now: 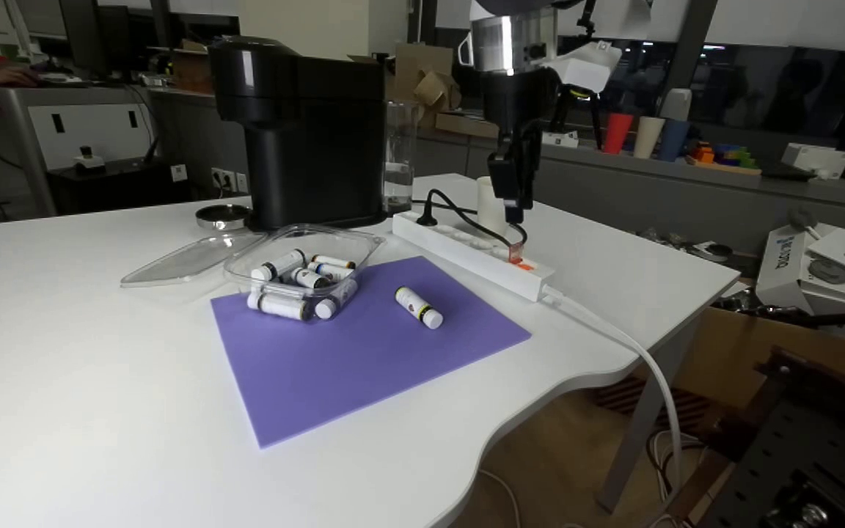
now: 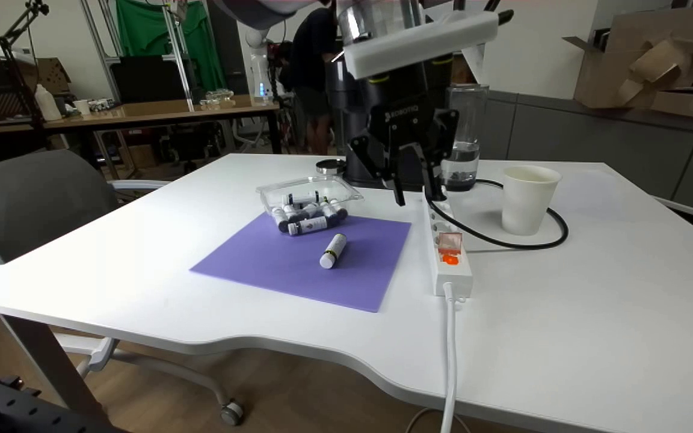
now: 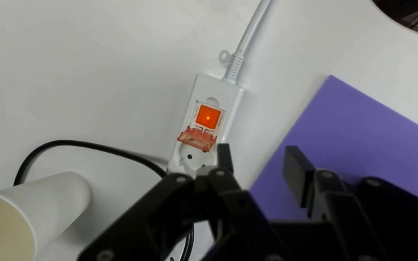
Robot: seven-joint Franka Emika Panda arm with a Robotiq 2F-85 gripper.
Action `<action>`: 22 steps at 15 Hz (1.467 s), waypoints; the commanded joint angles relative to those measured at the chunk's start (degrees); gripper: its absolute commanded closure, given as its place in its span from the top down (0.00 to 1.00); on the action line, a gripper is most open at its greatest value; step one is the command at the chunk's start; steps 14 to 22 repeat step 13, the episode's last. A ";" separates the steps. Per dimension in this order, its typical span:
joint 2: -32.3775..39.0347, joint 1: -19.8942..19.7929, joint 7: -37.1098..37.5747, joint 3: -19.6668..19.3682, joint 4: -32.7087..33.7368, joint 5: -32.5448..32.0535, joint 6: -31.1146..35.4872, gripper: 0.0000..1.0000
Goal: Press the power button on the extension cord.
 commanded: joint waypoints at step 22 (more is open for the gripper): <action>-12.97 -0.54 4.86 3.43 -5.97 30.59 -1.54 1.00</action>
